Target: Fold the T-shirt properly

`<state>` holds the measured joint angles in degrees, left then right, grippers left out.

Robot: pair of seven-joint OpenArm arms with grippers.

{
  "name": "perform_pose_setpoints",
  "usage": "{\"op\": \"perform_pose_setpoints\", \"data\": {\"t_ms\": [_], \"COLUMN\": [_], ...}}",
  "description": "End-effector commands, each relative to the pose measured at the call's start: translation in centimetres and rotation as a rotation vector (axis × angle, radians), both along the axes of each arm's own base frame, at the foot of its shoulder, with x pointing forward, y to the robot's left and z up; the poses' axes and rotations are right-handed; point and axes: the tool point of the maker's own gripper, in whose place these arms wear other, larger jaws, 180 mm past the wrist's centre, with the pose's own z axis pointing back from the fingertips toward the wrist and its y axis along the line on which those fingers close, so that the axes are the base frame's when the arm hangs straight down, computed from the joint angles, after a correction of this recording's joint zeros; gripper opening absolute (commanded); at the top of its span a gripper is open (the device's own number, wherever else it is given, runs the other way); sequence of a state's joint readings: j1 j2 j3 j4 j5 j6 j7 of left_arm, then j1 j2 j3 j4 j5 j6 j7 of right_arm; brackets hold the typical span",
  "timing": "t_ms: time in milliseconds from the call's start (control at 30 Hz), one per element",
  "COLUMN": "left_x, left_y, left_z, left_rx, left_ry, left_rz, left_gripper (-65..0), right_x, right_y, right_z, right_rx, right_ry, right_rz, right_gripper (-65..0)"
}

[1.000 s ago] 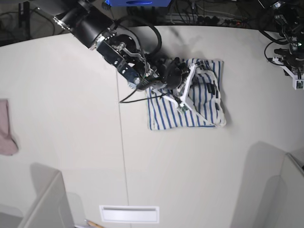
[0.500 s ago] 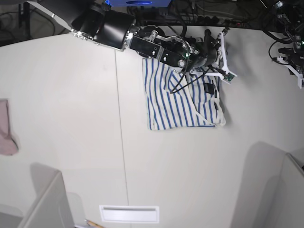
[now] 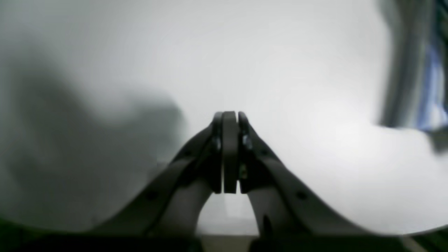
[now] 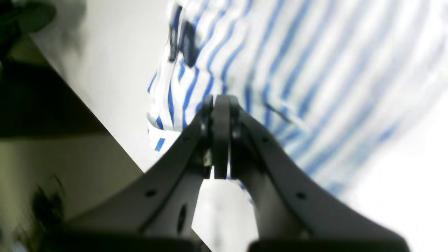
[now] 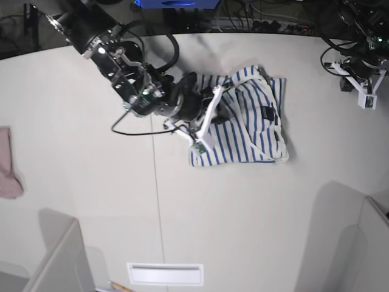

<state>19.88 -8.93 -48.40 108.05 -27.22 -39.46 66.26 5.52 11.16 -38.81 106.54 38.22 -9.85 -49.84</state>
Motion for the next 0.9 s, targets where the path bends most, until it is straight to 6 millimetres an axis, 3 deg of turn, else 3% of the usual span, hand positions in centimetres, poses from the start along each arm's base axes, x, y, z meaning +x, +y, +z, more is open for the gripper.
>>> {"op": "perform_pose_setpoints", "data": {"t_ms": [0,67,200,367,433,467,600,867], "left_x": [2.0,3.5,5.3,6.1,6.6,6.9,8.2,10.3], "left_y": [-1.1,-4.0,-7.4,-9.5,-10.7,-11.5,-13.6,-15.4], "left_z": [2.0,2.1,1.6,1.3,1.1,0.9,0.2,-3.7], "left_rx": [0.0,-0.06,-0.169,-0.235,-0.256,-0.269,-0.307,-0.443], "left_ry": [-0.082,-0.114,-0.141,-0.164,-0.162,-0.156,-0.142,-0.038], "left_rz": [-0.059,-0.1,-0.076,-0.062,-0.089,-0.11,-0.164,-0.091], "left_gripper": [-65.0,-65.0,-65.0,-16.6,-2.6,0.0,0.0,0.0], "right_x": [1.2,1.6,1.2,-0.3,-0.8,-1.1,-1.8,-2.4], "right_y": [-1.2,-3.9,-7.5,-8.6,-8.6,-8.6,-8.5,-8.3], "right_z": [1.2,1.2,0.4,-0.9,-1.3,-1.5,-1.9,-2.0], "right_rx": [0.019,0.015,-0.009,-0.044,-0.046,-0.047,-0.045,-0.041], "right_ry": [-0.049,-0.046,-0.021,0.014,0.03,0.038,0.057,0.07], "right_rz": [-0.043,-0.121,-0.21,-0.206,-0.206,-0.205,-0.205,-0.203], "right_gripper": [-65.0,-65.0,-65.0,-65.0,-65.0,-65.0,-65.0,-65.0]}}
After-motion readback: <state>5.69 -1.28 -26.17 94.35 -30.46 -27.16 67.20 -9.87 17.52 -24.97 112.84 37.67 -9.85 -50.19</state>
